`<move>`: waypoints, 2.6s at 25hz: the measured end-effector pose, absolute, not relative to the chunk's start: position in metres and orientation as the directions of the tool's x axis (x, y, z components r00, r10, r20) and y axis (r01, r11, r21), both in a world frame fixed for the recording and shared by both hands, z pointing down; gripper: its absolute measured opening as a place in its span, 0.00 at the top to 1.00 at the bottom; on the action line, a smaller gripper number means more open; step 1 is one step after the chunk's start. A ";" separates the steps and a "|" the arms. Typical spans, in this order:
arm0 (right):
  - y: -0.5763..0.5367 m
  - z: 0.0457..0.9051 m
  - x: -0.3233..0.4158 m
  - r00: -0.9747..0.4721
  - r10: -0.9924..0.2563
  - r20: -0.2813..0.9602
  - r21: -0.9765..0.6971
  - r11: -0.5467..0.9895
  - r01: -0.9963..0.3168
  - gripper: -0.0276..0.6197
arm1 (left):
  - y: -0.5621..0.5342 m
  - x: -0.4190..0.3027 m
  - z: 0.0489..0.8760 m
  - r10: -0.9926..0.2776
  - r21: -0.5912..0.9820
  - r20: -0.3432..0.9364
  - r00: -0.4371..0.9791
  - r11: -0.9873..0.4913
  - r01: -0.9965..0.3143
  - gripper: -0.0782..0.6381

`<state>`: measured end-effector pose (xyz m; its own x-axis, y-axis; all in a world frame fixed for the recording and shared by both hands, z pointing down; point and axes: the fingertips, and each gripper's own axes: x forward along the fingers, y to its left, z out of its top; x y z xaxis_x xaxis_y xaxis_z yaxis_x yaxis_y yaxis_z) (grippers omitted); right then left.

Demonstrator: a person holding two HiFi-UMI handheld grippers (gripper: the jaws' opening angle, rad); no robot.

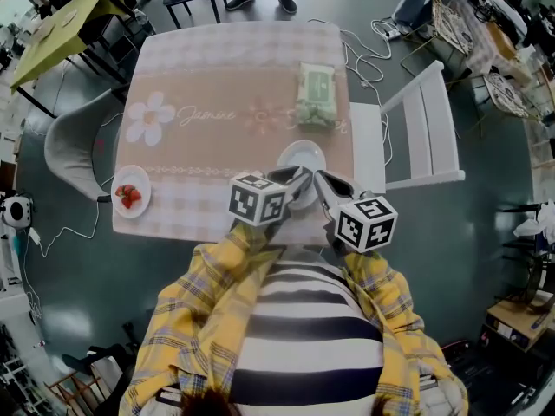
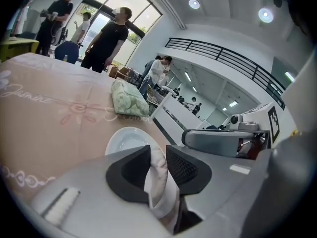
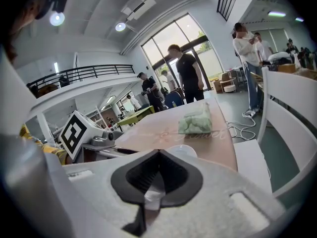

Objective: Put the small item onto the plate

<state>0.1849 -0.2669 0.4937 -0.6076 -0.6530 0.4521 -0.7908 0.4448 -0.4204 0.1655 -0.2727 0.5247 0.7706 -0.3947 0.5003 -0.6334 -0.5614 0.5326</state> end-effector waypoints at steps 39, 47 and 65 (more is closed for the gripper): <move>-0.189 0.501 0.171 -0.504 -0.701 0.504 -0.401 0.327 -0.856 0.96 | -0.196 0.087 0.494 -0.453 0.647 0.255 0.854 -0.576 -0.499 0.89; -0.156 0.505 0.150 -0.471 -0.715 0.516 -0.382 0.300 -0.874 0.96 | -0.158 0.078 0.498 -0.407 0.629 0.273 0.872 -0.610 -0.482 0.89; -0.094 0.507 0.144 -0.411 -0.747 0.523 -0.354 0.248 -0.902 0.96 | -0.110 0.074 0.493 -0.372 0.596 0.271 0.888 -0.659 -0.458 0.89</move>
<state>0.1445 -0.0942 0.5066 -0.4106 -0.7468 0.5232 -0.9018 0.2476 -0.3542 0.0738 -0.1101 0.4928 0.8880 -0.3719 0.2706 -0.4579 -0.6594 0.5962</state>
